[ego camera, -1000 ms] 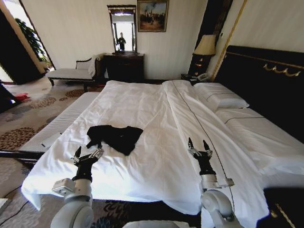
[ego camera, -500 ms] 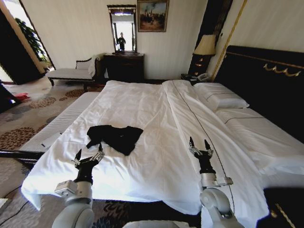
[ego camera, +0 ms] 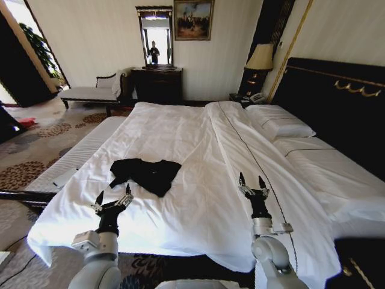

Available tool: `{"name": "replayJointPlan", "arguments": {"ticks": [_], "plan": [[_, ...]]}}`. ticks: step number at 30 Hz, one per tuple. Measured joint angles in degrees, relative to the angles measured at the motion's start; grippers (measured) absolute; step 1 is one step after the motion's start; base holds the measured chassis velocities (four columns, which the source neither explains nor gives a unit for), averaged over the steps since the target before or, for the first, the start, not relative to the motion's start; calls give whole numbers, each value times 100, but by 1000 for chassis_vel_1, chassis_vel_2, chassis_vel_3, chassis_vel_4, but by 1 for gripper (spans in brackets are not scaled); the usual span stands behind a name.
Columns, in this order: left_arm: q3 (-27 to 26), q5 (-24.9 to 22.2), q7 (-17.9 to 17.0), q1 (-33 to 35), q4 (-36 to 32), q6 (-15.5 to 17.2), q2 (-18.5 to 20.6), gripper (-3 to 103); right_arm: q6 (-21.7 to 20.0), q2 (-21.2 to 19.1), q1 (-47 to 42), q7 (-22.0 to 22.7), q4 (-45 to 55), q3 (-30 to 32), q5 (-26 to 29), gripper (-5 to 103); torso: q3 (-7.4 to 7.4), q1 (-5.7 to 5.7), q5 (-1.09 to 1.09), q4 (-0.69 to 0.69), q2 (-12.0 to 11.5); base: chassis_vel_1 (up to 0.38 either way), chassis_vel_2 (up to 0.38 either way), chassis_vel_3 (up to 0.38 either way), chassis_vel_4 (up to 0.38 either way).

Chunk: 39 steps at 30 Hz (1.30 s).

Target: Fold the clothes on the bed.

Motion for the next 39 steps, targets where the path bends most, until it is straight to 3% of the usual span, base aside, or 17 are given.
{"name": "replayJointPlan", "arguments": {"ticks": [33,37,39], "plan": [[-78,-285,9,-188,90,-21,287,100,-1,321,-185,42,87,202,-324,100,0,0,0,0,0,2,5,-2,-3],[-163,-393,370,-171,53,-133,332,100,4,321,-224,37,131,205,-335,100,0,0,0,0,0,34,63,-26,-66],[-225,-628,831,-251,86,-280,408,100,12,318,-240,33,132,196,-347,100,0,0,0,0,0,38,91,-37,-96]]}}
